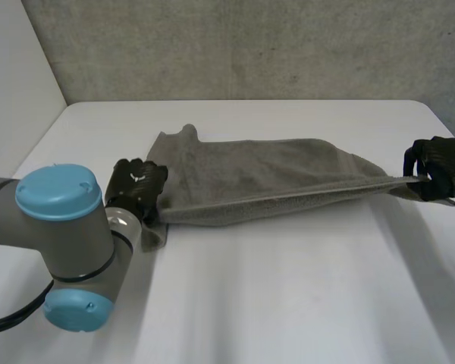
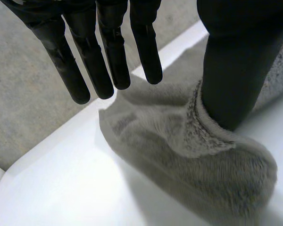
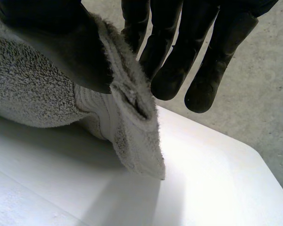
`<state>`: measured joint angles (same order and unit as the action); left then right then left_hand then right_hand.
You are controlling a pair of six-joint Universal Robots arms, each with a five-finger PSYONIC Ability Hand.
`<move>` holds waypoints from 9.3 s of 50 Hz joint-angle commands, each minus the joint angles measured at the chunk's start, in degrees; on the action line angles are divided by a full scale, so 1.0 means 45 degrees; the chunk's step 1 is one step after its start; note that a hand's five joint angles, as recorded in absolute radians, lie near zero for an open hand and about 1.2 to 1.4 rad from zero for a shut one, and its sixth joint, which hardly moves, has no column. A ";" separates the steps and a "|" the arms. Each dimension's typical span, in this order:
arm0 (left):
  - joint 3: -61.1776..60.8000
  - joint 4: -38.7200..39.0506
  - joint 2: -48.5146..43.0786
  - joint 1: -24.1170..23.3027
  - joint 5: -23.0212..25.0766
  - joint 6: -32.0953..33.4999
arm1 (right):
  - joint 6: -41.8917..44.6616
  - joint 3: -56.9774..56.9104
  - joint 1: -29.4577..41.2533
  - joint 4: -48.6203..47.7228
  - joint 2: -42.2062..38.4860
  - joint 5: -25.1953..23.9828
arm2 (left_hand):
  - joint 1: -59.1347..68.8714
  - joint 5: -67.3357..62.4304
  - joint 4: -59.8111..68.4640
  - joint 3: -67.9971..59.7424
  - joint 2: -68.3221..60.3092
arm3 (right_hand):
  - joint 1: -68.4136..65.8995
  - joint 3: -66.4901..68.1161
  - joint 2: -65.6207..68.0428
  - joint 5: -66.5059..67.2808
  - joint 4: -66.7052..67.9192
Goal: Fold the towel.
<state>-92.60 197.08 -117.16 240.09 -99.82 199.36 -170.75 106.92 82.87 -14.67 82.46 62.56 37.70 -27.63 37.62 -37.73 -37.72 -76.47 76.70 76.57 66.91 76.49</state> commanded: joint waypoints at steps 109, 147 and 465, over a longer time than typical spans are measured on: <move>-0.1023 0.3471 -0.1581 0.2878 0.2691 0.3452 | 0.4429 -0.4111 0.2931 0.3181 -0.4281 0.1214 | 0.6266 -0.6281 0.6282 -0.6259 -0.6261 | -0.0785 0.0733 0.0763 0.0686 0.0779; -0.3601 0.3080 0.2228 0.3444 0.3199 0.3569 | 0.5620 -0.4091 0.1935 0.5036 -0.2386 0.0902 | 0.9400 -0.9416 0.9417 -0.9394 -0.9396 | -0.0785 0.0733 0.0763 0.0686 0.0779; -0.0514 0.2553 0.1661 0.1159 0.1851 -0.3365 | 0.1050 -0.3802 0.6412 -0.0354 -0.4964 0.3207 | -0.6070 0.6054 -0.6054 0.6076 0.6074 | 0.9746 -0.9797 -0.9768 -0.9845 -0.9752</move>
<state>-94.40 208.38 -109.75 245.39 -91.51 184.17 -166.25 83.99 116.87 -16.75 60.03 77.93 9.97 -1.86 9.69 -9.75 -9.68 -30.00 29.62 29.04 20.18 29.54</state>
